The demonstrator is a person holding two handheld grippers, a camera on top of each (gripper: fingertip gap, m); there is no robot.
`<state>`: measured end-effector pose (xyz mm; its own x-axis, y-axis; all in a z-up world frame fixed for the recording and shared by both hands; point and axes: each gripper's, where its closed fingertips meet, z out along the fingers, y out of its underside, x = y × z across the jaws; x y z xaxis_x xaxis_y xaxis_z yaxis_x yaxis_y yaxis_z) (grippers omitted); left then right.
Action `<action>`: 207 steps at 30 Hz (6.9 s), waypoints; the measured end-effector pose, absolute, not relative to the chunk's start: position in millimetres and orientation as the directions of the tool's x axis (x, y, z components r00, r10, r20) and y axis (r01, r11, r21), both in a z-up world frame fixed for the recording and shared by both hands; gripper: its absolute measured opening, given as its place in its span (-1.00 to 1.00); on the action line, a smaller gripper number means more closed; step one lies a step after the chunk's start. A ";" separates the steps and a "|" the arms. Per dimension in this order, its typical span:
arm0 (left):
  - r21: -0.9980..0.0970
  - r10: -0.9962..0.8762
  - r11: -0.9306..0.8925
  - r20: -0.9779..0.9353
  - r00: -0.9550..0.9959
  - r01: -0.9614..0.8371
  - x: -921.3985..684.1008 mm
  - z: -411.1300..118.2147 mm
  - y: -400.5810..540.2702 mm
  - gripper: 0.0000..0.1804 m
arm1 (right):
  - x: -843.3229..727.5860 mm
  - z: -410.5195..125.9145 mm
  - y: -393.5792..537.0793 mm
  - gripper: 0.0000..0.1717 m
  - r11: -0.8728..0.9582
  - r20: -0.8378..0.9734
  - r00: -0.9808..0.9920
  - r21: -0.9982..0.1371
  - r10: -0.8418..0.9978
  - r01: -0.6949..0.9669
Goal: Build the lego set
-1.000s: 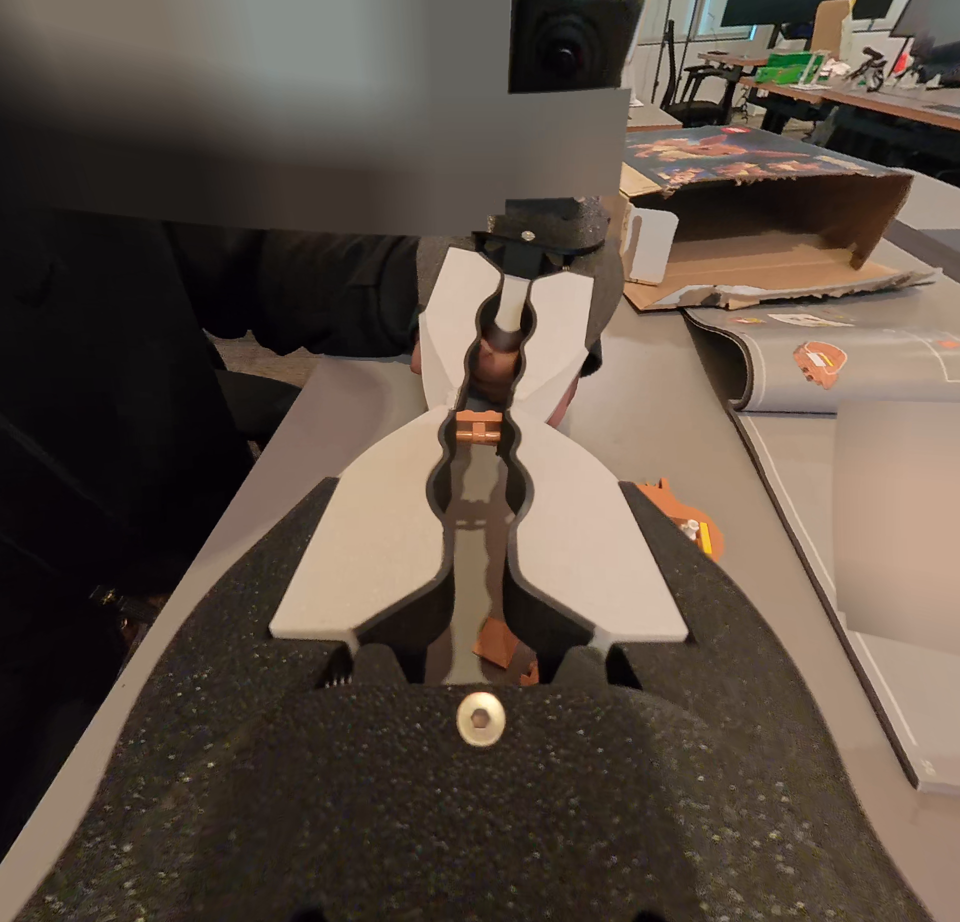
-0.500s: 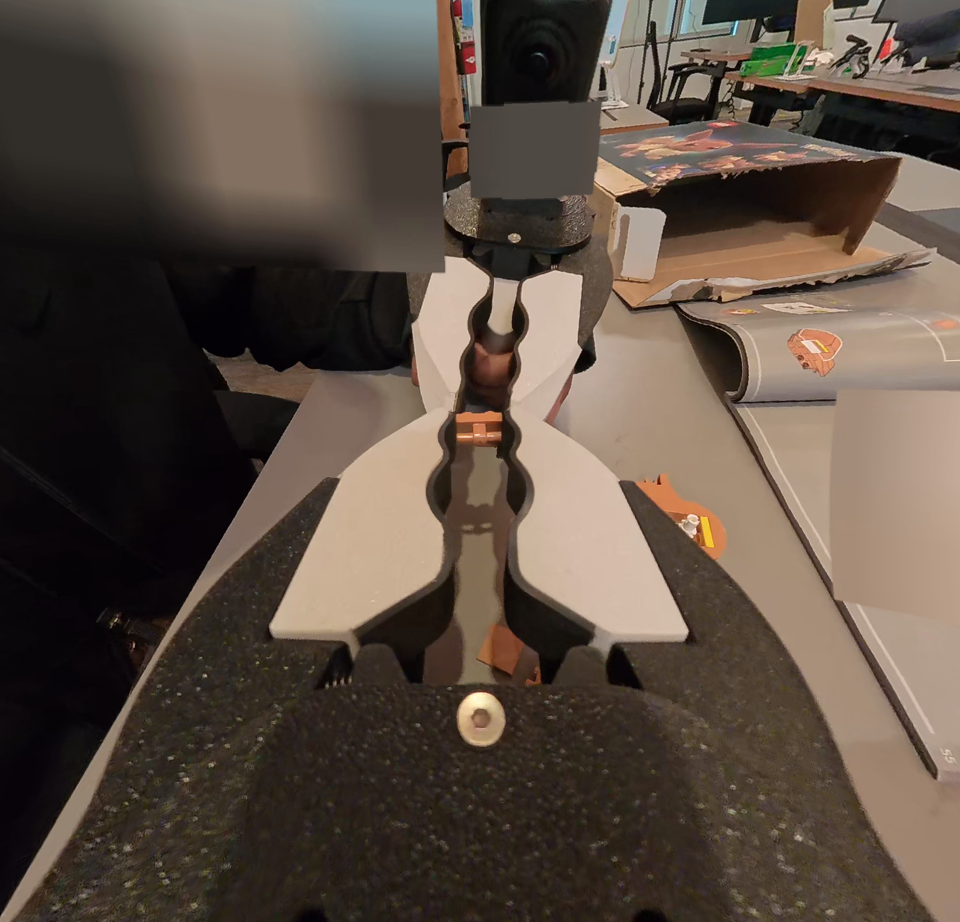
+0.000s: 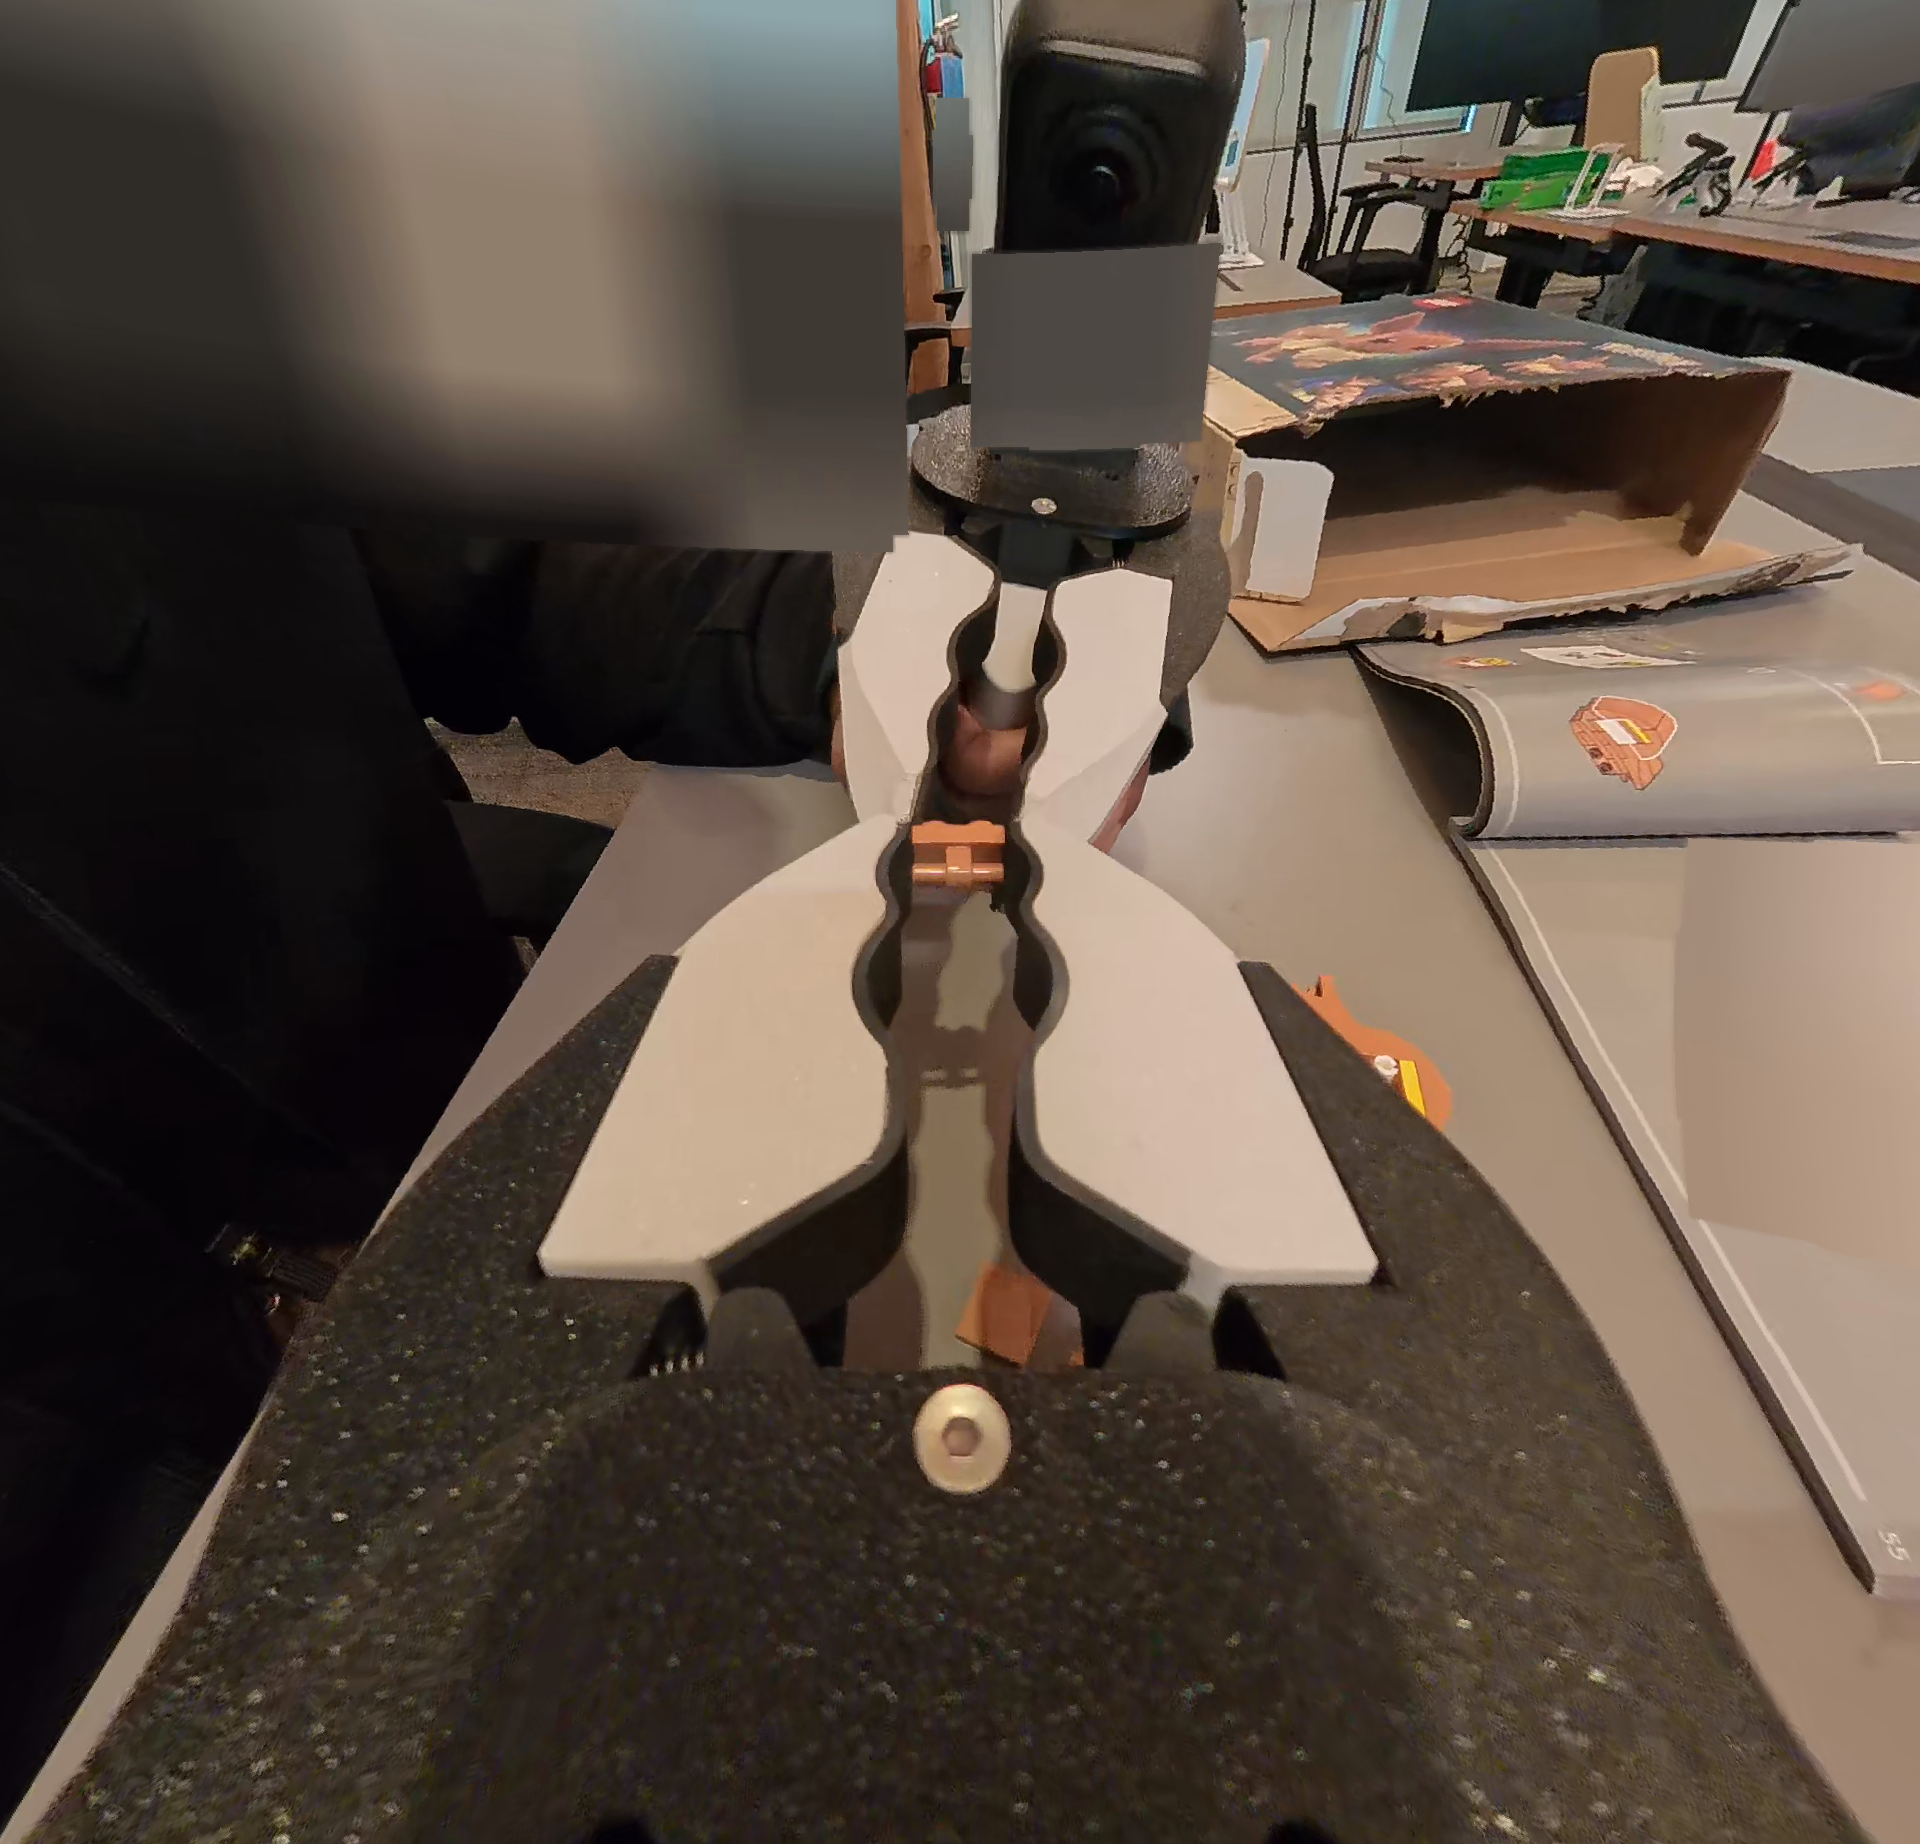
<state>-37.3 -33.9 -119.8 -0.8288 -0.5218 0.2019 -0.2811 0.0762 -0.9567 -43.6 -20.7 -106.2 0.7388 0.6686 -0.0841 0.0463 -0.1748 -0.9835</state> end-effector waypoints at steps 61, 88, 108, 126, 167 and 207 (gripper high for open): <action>-0.821 -0.281 0.341 0.375 -0.883 -0.457 -83.1 -158.1 -70.8 -0.82 | -89.5 -155.2 -55.2 -0.83 0.168 0.575 0.291 -0.613 0.765 0.772; -0.851 -0.296 0.242 0.392 -0.871 -0.466 -77.8 -146.4 -64.1 -0.73 | -89.2 -145.4 -52.9 -0.88 0.127 0.521 0.391 -0.707 0.759 0.696; -0.981 -0.455 0.056 0.142 -0.879 -0.188 -52.8 -95.5 -35.7 -0.98 | -69.7 -92.8 -47.0 -0.88 0.074 0.234 0.621 -0.959 0.748 0.272; -0.972 -0.424 0.230 -0.057 -0.904 -0.046 -63.5 -101.5 -47.7 -1.00 | -74.0 -102.9 -46.2 -0.88 0.029 0.209 0.603 -0.955 0.770 0.295; -0.961 -0.403 0.260 -0.022 -0.915 -0.091 -66.0 -111.6 -53.2 -1.00 | -56.8 -110.5 -30.2 -0.88 -0.059 0.165 0.703 -0.957 0.692 0.283; -0.839 -0.261 0.517 0.033 -0.965 -0.169 -107.9 -169.3 -150.6 -0.79 | -43.3 -169.0 -77.6 -0.87 -0.096 0.455 0.607 -0.745 0.652 0.661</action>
<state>-107.9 -150.6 -169.3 -0.9646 -0.2615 0.0333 -0.1691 0.5170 -0.8391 -43.3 -77.6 -169.0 0.6069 0.6518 0.4547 0.6607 -0.0959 -0.7445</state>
